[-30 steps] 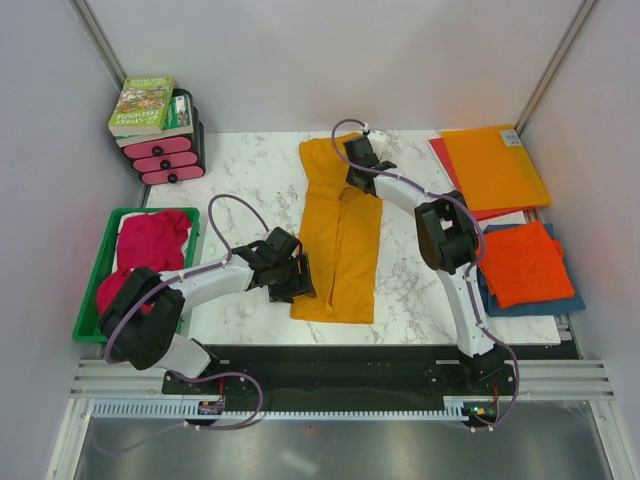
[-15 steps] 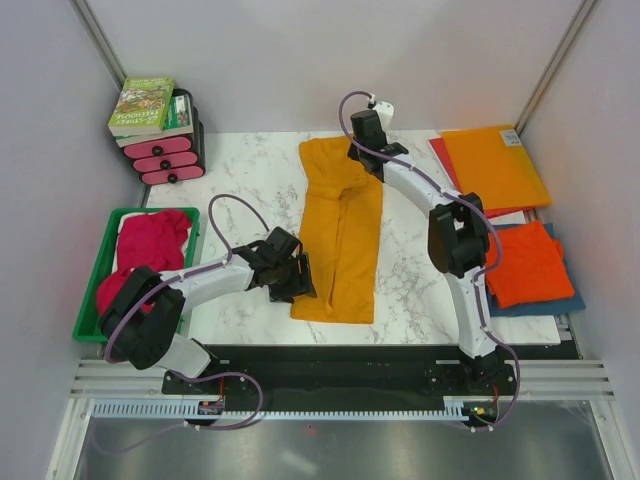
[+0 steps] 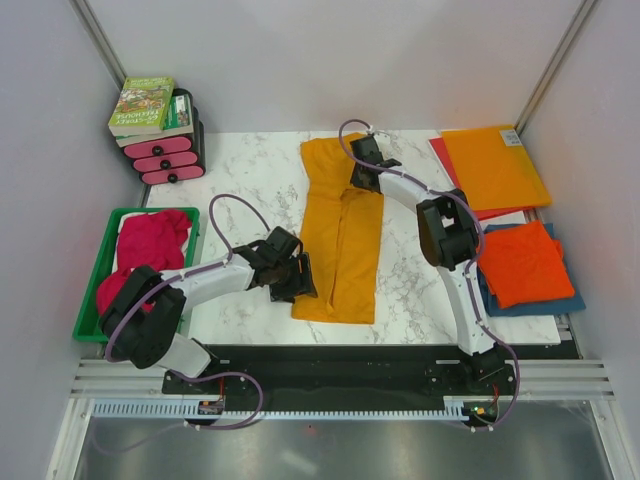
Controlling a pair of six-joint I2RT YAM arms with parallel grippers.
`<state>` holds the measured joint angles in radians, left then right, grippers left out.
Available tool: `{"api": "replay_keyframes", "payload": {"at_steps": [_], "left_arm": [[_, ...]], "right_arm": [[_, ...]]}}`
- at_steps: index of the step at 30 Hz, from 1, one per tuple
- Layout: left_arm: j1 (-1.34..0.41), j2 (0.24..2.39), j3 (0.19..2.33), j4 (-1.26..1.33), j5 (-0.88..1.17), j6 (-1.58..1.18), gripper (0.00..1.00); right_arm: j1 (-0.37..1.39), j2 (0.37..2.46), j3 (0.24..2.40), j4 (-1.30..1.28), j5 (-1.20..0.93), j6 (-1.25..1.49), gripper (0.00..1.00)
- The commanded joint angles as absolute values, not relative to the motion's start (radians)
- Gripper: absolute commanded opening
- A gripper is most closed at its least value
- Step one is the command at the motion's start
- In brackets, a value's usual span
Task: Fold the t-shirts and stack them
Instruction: Rotate the tshirt 90 degrees
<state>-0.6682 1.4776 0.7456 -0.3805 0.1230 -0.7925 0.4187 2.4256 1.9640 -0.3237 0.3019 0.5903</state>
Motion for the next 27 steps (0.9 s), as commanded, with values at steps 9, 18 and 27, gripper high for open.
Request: {"api": "replay_keyframes", "payload": {"at_steps": [9,18,27], "left_arm": [[-0.673,1.321,0.729,-0.37,0.042,-0.798,0.78],[-0.673,1.218,0.724,-0.411,0.003,-0.776,0.75],[-0.673,1.374,0.795,-0.41,-0.012,-0.759,0.67]], "right_arm": [[0.416,2.126,1.796,-0.135,0.261,0.586,0.44],[0.489,1.896,1.702,-0.365,0.31,0.557,0.58],[0.61,1.62,1.122,-0.348,0.383,0.707,0.0]]}}
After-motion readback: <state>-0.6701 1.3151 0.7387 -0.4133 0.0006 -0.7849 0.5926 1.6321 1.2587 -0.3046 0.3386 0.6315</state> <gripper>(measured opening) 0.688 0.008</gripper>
